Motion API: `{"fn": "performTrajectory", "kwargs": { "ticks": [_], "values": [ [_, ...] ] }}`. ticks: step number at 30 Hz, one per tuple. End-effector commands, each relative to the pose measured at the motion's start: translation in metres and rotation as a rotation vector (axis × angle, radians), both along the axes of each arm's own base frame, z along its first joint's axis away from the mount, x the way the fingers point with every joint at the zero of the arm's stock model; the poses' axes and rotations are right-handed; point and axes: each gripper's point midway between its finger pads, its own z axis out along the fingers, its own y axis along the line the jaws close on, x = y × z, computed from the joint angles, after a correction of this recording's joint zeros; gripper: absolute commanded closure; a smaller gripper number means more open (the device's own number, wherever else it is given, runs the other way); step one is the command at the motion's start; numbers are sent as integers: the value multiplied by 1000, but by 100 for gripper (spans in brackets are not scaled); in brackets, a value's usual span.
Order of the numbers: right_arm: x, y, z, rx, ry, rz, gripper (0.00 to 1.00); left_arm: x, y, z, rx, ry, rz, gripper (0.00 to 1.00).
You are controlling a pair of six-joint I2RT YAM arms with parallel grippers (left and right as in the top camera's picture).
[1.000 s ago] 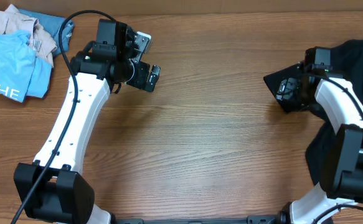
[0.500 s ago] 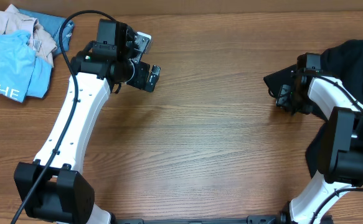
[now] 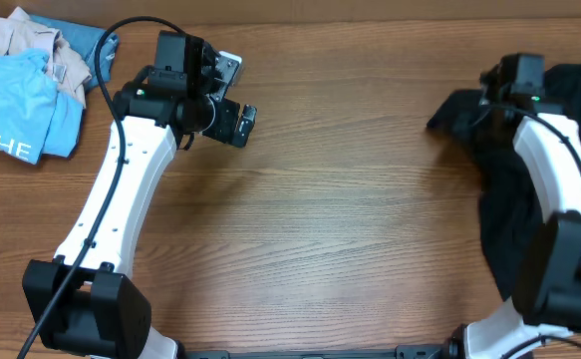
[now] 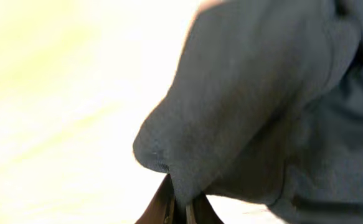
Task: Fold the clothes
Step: 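Drag the shirt left toward the left gripper and grasp another corner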
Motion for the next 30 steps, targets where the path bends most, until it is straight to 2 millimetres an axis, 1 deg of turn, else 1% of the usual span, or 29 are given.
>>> {"fn": "performTrajectory", "kwargs": {
  "ticks": [1,2,3,4,5,9,11,12,16,17,20,21,23,25,26,28,30],
  "values": [
    [10,30,74,142,-177,54,96,2,0,0,-1,3,11,0],
    [10,41,90,165,-218,91,96,2,0,0,-1,3,11,0],
    [9,58,105,201,-260,143,96,2,0,0,-1,3,11,0],
    [9,68,112,224,-280,170,96,2,0,0,-1,3,11,0],
    [10,84,121,277,-301,193,96,2,0,0,-1,3,11,0],
    [16,162,151,400,-392,316,96,2,-1,0,-13,10,26,0],
    [12,191,156,423,-401,351,96,2,-1,0,-24,16,44,0],
    [10,201,155,411,-400,363,96,1,-1,0,-26,18,45,0],
    [1,236,137,352,-358,391,95,-1,-4,0,-40,28,36,0],
    [-1,248,123,337,-326,398,92,-2,-11,2,-77,30,14,0],
    [2,258,96,343,-251,374,92,0,-25,9,-146,13,-32,0],
    [3,263,83,357,-217,377,92,1,-30,12,-175,5,-51,0],
    [0,271,71,391,-177,406,92,5,-39,17,-221,-15,-79,0],
    [-4,278,76,429,-178,438,92,7,-52,19,-285,-24,-140,0],
    [-5,283,80,457,-184,462,92,5,-62,18,-316,-27,-210,0],
    [-8,286,82,480,-179,481,92,5,-69,6,-318,-28,-303,0],
    [-14,290,84,509,-164,504,92,8,-70,-13,-270,-36,-386,0]
  ]
}}
